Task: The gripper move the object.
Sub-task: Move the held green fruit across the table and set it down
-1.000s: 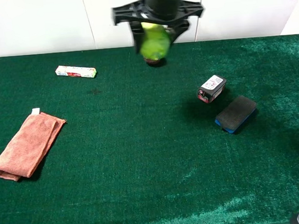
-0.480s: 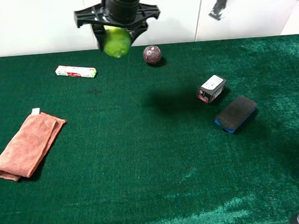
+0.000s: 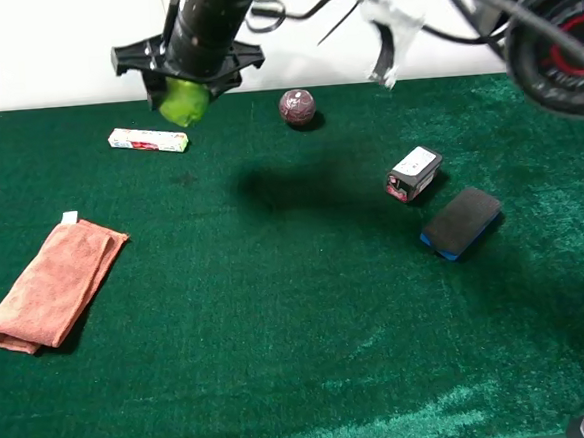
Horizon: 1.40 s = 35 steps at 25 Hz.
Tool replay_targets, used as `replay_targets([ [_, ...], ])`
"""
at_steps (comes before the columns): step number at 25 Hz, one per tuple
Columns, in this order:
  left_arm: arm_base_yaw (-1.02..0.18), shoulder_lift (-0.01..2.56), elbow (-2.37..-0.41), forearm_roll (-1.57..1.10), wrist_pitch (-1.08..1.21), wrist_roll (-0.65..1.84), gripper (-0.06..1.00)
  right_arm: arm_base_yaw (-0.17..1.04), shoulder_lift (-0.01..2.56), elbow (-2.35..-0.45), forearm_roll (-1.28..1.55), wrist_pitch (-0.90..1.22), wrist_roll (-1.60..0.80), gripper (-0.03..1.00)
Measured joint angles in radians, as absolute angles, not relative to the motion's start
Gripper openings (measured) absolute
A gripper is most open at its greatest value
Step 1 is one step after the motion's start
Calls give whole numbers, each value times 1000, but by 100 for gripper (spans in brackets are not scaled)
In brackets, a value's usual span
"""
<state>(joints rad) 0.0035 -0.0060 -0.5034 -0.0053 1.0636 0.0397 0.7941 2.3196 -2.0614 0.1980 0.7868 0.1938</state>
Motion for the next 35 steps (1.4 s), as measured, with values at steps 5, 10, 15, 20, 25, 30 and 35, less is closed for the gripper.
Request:
replay_targets([
  [5,3,-6,-503,0,1064,40,99,821,2367,-2061,206,701,172,48],
  [10,3,-6,-503,0,1064,40,99,835,2419,-2061,209,619,160,48],
  [15,3,-6,-503,0,1064,40,99,843,2463,-2061,219,565,148,48],
  [20,3,-6,-503,0,1064,40,99,843,2506,-2061,219,522,147,48],
  [25,3,-6,-503,0,1064,40,99,843,2536,-2061,219,462,146,48],
  [30,3,-6,-503,0,1064,40,99,843,2567,-2061,226,448,145,48],
  [35,3,-6,-503,0,1064,40,99,843,2577,-2061,238,452,144,48],
])
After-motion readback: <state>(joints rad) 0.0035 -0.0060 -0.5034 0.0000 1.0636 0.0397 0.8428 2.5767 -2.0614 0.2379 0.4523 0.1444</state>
